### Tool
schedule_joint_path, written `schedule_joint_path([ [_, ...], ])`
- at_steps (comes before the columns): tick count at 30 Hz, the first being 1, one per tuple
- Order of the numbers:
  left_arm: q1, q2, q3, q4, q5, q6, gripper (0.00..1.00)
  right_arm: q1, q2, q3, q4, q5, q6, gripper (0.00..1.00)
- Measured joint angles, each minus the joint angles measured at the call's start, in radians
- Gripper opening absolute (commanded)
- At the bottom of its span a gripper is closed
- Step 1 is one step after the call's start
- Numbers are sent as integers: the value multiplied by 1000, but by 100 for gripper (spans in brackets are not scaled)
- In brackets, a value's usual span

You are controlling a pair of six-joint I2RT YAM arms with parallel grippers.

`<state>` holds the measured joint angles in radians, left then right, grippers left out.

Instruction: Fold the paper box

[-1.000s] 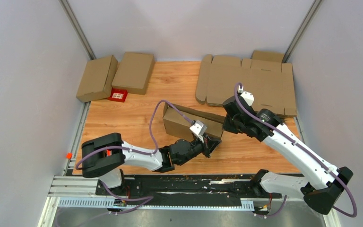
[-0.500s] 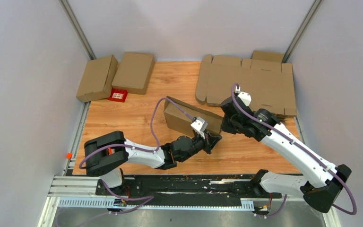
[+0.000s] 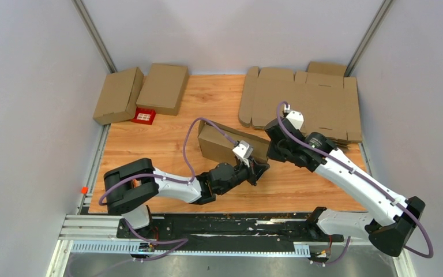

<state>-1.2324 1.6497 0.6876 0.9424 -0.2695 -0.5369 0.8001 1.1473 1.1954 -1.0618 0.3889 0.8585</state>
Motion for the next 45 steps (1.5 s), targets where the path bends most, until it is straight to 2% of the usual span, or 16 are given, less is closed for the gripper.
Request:
schedule_joint_path([
  [4, 11, -19, 2, -78, 3, 11, 0, 5, 15, -4, 13, 29, -3, 0],
  [9, 22, -159, 3, -350, 15, 50, 5, 8, 18, -19, 37, 59, -15, 0],
  [12, 25, -308, 4, -546, 18, 82, 12, 8, 19, -26, 51, 75, -27, 0],
  [15, 48, -481, 8, -737, 23, 116, 27, 8, 19, -36, 69, 93, -51, 0],
  [17, 105, -595, 12, -859, 33, 143, 32, 8, 17, -43, 87, 93, -83, 0],
  [20, 257, -720, 22, -997, 41, 193, 43, 8, 14, -58, 124, 85, -144, 0],
  [23, 399, -766, 29, -1070, 61, 233, 56, 8, 14, -65, 151, 76, -192, 0],
  [26, 486, -760, 40, -1117, 87, 261, 57, 8, 12, -70, 167, 67, -229, 0],
  [31, 510, -725, 72, -1148, 66, 303, 57, 8, 1, -81, 185, 49, -268, 0],
  [33, 512, -721, 82, -1150, 46, 315, 54, 8, -1, -83, 188, 45, -281, 0],
  [39, 513, -722, 97, -1155, -6, 340, 16, 8, -2, -84, 192, 41, -293, 0],
  [42, 513, -722, 97, -1157, -7, 344, 5, 8, -2, -84, 193, 39, -293, 0],
  [45, 513, -722, 97, -1159, -10, 342, 1, 8, -2, -85, 196, 39, -297, 0],
])
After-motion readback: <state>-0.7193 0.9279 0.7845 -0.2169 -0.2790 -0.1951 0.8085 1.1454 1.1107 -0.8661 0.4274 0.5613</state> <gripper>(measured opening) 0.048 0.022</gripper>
